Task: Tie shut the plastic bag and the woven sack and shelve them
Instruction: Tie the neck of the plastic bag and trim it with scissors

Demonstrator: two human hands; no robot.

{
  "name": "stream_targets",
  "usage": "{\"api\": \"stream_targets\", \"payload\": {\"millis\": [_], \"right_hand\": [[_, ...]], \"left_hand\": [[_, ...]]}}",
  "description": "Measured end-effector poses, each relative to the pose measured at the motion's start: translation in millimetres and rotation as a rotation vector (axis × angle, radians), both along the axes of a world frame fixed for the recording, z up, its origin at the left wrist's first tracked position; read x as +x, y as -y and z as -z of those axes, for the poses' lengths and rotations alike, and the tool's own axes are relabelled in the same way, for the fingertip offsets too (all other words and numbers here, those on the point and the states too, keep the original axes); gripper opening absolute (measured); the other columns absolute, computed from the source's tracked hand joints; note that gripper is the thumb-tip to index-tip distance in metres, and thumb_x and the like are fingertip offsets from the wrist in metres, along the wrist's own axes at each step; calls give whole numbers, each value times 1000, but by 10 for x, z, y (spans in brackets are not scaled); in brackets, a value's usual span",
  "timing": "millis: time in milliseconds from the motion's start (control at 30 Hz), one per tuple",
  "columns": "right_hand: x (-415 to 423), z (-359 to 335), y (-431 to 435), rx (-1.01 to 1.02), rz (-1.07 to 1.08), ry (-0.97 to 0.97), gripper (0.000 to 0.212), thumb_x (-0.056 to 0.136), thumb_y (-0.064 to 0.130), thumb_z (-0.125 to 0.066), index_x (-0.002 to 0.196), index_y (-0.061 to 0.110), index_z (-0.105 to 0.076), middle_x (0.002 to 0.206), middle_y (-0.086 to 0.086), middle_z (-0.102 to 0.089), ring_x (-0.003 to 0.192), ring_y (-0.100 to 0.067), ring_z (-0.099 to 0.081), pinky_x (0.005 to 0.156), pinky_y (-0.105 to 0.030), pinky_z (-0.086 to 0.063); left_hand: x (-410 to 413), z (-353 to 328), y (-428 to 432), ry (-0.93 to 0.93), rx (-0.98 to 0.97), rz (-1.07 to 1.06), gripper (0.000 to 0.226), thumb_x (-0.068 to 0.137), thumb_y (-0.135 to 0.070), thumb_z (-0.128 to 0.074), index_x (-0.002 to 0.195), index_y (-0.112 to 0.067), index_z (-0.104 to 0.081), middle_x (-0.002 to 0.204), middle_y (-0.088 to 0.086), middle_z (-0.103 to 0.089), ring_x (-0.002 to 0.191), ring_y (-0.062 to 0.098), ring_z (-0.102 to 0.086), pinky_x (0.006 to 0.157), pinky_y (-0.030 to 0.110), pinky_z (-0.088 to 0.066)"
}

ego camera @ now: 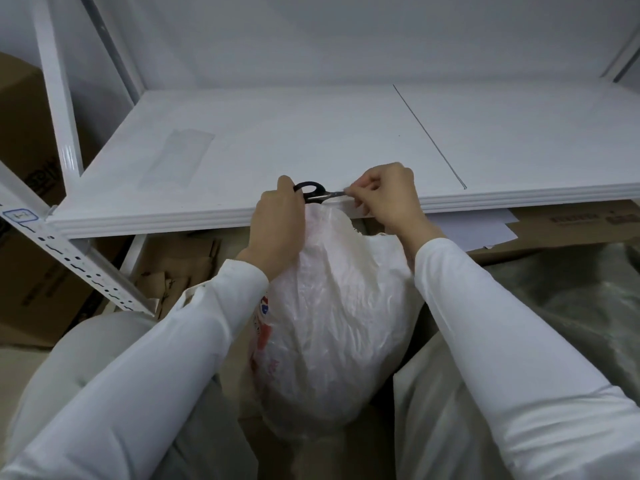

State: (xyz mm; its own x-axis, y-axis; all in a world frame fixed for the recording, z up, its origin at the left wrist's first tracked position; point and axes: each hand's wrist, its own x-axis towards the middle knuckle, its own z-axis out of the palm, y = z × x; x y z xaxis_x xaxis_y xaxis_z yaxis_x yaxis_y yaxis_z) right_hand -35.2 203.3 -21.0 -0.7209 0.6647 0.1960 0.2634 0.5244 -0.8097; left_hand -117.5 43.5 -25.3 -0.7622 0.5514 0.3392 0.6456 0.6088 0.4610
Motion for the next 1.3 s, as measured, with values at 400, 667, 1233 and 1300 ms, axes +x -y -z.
{"api": "stream_targets", "payload": {"millis": [400, 667, 1233, 1300], "right_hand": [[42, -137, -98, -332, 213, -281, 29, 77, 14, -76, 54, 16, -58, 53, 4, -59, 47, -4, -50, 57, -14, -40], [211, -136, -440, -512, 520, -273, 41, 76, 8, -75, 47, 15, -46, 51, 6, -49, 53, -13, -44, 56, -24, -41], [178, -108, -525, -560, 692, -127, 9, 77, 17, -67, 81, 11, -61, 86, -3, -65, 72, -26, -50, 66, -27, -41], [81, -91, -411, -416, 562, -93, 35, 77, 17, -70, 111, 14, -65, 107, -7, -65, 98, -29, -58, 84, -27, -46]], "left_hand": [[-117, -19, 11, 43, -112, -81, 12, 99, -8, -36, 103, -2, -46, 95, 20, -52, 75, 33, -46, 63, 38, -33], [-437, 19, 250, 53, 67, -92, 16, 98, -8, -35, 84, -6, -43, 75, 11, -47, 58, 22, -38, 51, 32, -23], [-737, 98, 268, 775, 566, -434, 21, 100, -15, -35, 104, -3, -52, 86, 4, -52, 90, 24, -50, 74, 30, -39], [-711, 103, 217, 725, 551, -423, 28, 101, -18, -35, 104, 0, -55, 92, 6, -54, 89, 24, -50, 74, 30, -38]]}}
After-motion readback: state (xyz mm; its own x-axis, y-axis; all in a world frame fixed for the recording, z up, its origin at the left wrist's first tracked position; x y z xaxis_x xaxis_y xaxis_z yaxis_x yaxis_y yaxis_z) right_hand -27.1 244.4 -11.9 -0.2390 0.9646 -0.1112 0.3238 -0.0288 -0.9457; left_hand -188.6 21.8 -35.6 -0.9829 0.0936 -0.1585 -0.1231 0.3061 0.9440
